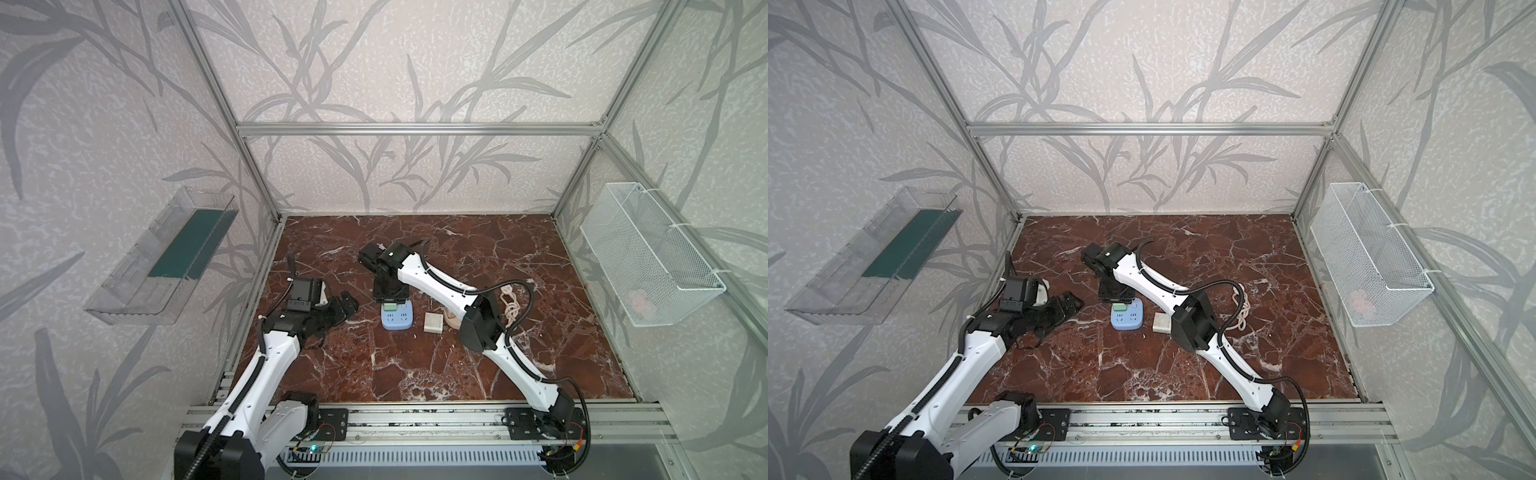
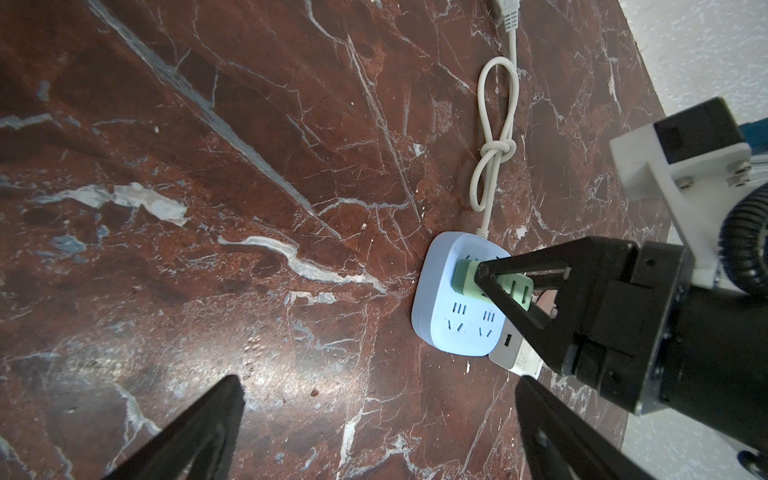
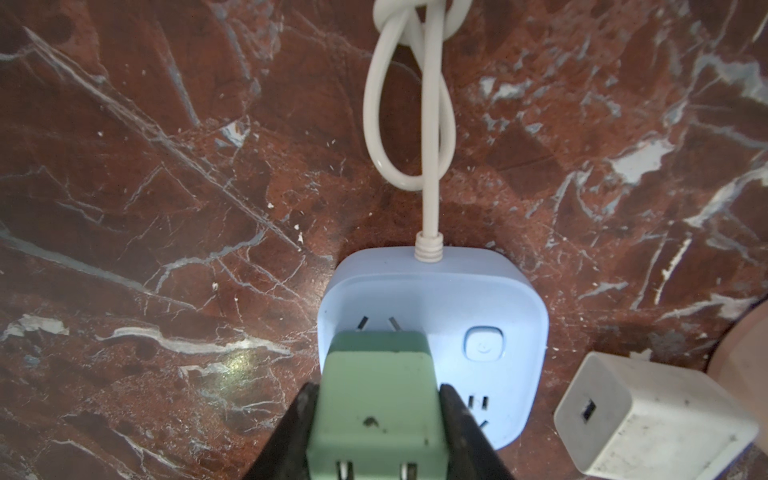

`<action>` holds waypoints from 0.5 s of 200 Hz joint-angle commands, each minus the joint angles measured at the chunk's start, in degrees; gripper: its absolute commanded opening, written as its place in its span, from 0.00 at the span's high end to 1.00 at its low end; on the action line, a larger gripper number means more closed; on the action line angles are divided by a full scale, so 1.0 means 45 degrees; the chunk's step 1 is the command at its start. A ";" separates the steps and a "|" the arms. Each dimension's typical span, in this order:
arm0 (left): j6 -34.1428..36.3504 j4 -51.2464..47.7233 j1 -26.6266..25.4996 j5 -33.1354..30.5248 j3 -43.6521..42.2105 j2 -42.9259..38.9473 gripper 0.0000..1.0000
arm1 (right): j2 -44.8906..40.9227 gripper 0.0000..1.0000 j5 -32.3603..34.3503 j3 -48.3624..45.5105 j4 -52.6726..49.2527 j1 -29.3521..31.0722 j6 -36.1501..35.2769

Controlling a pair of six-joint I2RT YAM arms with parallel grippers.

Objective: Insert the plug
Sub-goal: 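Open the right gripper and lift it off the seated green plug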

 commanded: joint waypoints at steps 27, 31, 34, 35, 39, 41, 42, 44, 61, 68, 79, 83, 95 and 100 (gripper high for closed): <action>0.0181 -0.0296 0.0082 -0.0129 0.0115 -0.0464 0.01 | 0.0980 0.91 -0.0333 -0.0447 0.0498 -0.0016 -0.0010; 0.0195 -0.0300 0.0076 -0.0102 0.0111 -0.0466 0.01 | 0.1000 0.91 -0.0307 -0.0458 0.0507 -0.0016 -0.0018; 0.0214 -0.0304 0.0070 -0.0100 0.0087 -0.0463 0.01 | 0.1015 0.90 -0.0302 -0.0466 0.0498 -0.0024 -0.0011; 0.0219 -0.0295 0.0079 -0.0106 0.0092 -0.0476 0.01 | 0.1016 0.90 -0.0311 -0.0467 0.0498 -0.0029 -0.0015; 0.0239 -0.0304 0.0088 -0.0095 0.0087 -0.0486 0.01 | 0.1045 0.89 -0.0352 -0.0478 0.0517 -0.0015 -0.0066; 0.0243 -0.0305 0.0083 -0.0083 0.0080 -0.0473 0.01 | 0.1068 0.89 -0.0382 -0.0470 0.0517 -0.0014 -0.0094; 0.0243 -0.0305 0.0076 -0.0087 0.0079 -0.0471 0.01 | 0.1081 0.89 -0.0420 -0.0479 0.0517 -0.0014 -0.0115; 0.0244 -0.0295 0.0071 -0.0090 0.0078 -0.0479 0.01 | 0.1092 0.88 -0.0458 -0.0475 0.0526 -0.0034 -0.0141; 0.0302 -0.0305 0.0083 -0.0026 0.0093 -0.0458 0.01 | 0.1209 0.82 -0.0986 -0.0360 0.0575 -0.0100 -0.0540; 0.0303 -0.0261 0.0070 -0.0013 0.0103 -0.0464 0.01 | 0.1237 0.79 -0.1178 -0.0292 0.0595 -0.0116 -0.0764; 0.0334 -0.0247 0.0081 0.0045 0.0155 -0.0433 0.01 | 0.1195 0.73 -0.1212 -0.0128 0.0619 -0.0122 -0.1108; 0.0341 -0.0246 0.0070 0.0055 0.0178 -0.0414 0.01 | 0.1144 0.70 -0.1186 -0.0063 0.0615 -0.0112 -0.1203; 0.0376 -0.0239 0.0086 0.0099 0.0252 -0.0364 0.01 | 0.0942 0.60 -0.0922 0.0042 0.0596 -0.0115 -0.1424; 0.0381 -0.0236 0.0074 0.0110 0.0298 -0.0354 0.01 | 0.0846 0.54 -0.0784 0.0054 0.0598 -0.0114 -0.1493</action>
